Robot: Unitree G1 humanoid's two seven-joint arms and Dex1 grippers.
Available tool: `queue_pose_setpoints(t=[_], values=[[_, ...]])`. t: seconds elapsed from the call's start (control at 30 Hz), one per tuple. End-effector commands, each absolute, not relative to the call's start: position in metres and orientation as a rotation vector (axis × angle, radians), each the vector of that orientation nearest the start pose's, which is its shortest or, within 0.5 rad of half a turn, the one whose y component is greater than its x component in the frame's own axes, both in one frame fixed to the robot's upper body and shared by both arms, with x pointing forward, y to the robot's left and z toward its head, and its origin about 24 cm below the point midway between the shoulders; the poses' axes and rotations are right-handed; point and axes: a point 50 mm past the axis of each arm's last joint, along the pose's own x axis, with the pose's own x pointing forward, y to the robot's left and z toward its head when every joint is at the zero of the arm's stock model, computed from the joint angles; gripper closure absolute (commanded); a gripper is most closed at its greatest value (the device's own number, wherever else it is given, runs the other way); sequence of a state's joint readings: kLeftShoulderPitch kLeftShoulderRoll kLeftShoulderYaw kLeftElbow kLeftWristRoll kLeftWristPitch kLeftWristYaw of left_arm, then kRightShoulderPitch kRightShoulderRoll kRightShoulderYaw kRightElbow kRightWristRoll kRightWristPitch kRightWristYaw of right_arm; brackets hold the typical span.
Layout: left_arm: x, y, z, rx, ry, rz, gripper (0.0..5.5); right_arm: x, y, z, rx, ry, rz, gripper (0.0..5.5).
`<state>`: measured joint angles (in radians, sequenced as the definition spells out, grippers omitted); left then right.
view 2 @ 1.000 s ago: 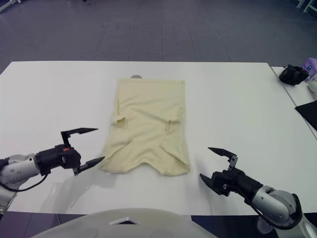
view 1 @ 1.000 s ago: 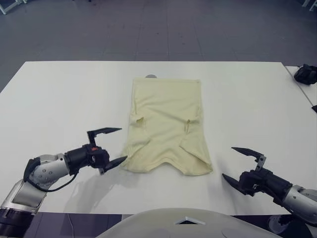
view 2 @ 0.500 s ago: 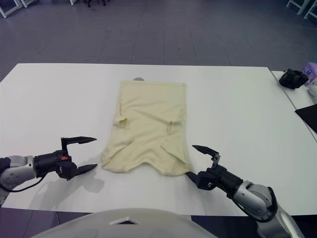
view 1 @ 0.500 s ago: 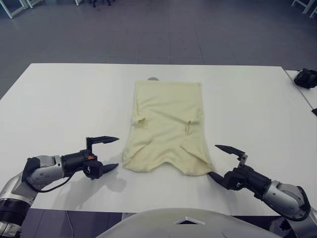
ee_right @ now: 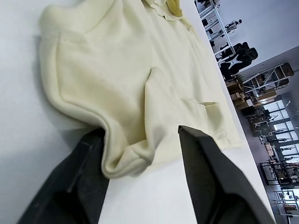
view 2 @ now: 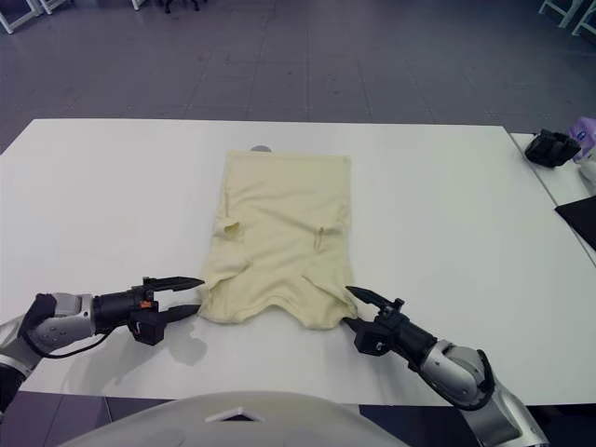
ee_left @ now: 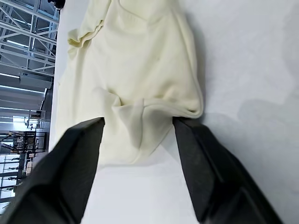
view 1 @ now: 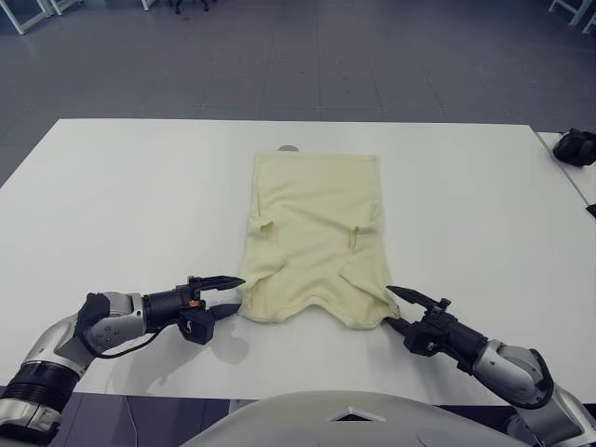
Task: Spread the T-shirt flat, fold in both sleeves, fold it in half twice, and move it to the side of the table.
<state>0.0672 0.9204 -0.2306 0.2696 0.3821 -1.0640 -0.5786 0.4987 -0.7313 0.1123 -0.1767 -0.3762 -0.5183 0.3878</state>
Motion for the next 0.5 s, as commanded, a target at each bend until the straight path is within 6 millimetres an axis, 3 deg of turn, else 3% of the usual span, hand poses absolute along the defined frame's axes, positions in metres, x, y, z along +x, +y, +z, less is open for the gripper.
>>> queue_pose_setpoints(t=[0.03,0.17,0.37,0.5], values=[[0.165,0.247,0.024,1.253,-0.029,-1.510,3.54,0.120,-0.216,0.006,-0.975,0.221,0.929,3.80],[0.170,0.242,0.026,1.257,-0.045,-1.566,4.22,0.122,-0.216,0.006,-0.976,0.215,0.930,4.42],[0.168,0.251,0.036,1.210,-0.038,-1.552,3.42,0.120,-0.217,0.005,-0.981,0.228,0.924,5.41],[0.160,0.258,0.043,1.159,-0.026,-1.512,2.80,0.118,-0.217,0.003,-0.977,0.241,0.922,5.48]])
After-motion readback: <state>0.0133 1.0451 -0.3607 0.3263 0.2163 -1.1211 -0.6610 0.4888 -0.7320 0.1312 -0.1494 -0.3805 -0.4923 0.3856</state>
